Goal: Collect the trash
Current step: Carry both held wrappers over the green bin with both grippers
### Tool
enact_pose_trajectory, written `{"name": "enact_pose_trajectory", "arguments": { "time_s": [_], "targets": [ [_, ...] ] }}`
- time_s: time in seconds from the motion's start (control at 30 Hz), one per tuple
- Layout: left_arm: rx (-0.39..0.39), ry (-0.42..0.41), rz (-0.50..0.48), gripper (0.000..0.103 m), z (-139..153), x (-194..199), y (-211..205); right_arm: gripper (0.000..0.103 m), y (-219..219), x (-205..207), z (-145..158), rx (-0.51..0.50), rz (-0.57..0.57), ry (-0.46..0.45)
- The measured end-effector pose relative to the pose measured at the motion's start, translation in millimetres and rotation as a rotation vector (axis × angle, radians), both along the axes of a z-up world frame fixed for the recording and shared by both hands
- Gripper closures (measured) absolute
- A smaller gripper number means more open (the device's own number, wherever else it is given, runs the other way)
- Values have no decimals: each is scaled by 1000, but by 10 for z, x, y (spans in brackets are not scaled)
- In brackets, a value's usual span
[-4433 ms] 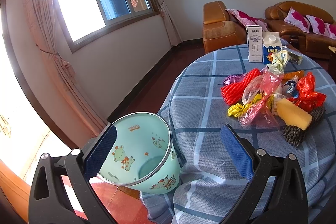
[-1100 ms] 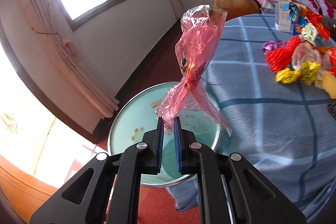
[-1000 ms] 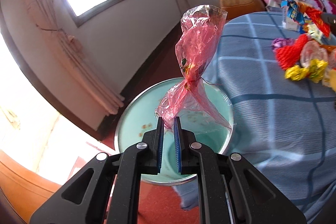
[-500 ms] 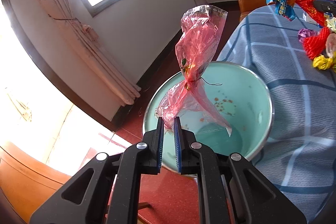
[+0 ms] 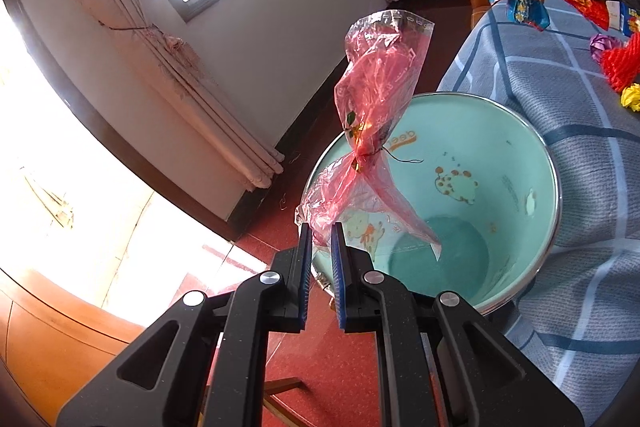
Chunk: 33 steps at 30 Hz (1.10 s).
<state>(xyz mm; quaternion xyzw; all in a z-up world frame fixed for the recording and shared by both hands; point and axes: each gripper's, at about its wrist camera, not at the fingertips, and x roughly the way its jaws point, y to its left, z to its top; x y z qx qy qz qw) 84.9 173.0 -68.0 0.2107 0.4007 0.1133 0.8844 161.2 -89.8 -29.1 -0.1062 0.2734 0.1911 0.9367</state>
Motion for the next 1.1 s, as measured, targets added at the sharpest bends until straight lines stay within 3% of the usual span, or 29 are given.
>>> {"name": "enact_pose_trajectory", "arguments": {
  "time_s": [1.1],
  "targets": [
    [0,21,52,93,-87,84,148,91,518,61,-146,-61,101,25]
  ]
}}
